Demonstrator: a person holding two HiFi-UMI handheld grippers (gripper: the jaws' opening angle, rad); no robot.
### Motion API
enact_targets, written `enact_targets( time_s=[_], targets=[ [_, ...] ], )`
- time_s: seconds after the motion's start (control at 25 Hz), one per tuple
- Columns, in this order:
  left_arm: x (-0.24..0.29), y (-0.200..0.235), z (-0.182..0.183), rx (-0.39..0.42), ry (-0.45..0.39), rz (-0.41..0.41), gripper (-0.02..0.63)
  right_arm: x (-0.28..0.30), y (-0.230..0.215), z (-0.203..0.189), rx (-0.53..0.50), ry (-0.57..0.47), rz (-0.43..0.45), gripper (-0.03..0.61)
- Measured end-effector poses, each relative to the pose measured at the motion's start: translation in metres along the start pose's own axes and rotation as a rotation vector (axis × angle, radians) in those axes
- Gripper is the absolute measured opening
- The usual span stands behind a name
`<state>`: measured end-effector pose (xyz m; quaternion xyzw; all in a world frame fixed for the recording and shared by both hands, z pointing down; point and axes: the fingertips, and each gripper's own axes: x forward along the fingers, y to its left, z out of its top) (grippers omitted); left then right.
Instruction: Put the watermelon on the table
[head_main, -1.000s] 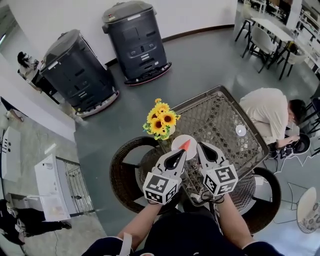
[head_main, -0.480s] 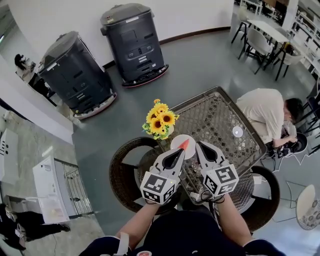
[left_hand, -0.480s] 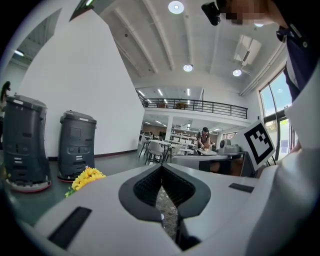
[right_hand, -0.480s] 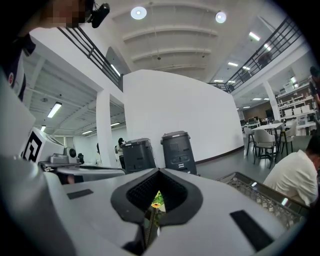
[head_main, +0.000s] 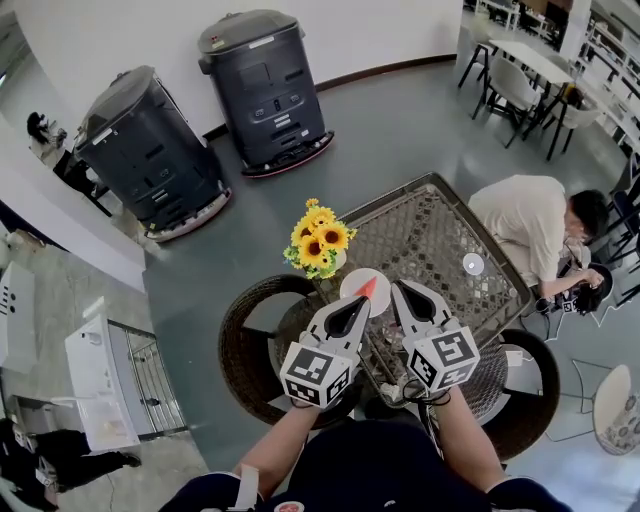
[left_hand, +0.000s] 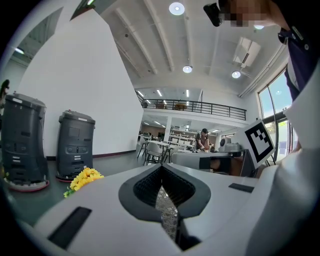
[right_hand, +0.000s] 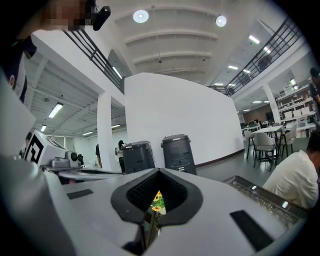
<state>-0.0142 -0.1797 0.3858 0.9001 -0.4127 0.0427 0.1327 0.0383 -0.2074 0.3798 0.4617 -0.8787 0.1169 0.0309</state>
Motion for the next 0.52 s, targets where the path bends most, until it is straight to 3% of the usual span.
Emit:
enact_targets(
  time_s=[0.52],
  targets=[
    [-0.0044,-0.0065,0.0047,-0.013,-0.011,-0.001,0.006,-0.0087,0.0031,0.0086,-0.005,-0.020,-0.007,0.003]
  ],
)
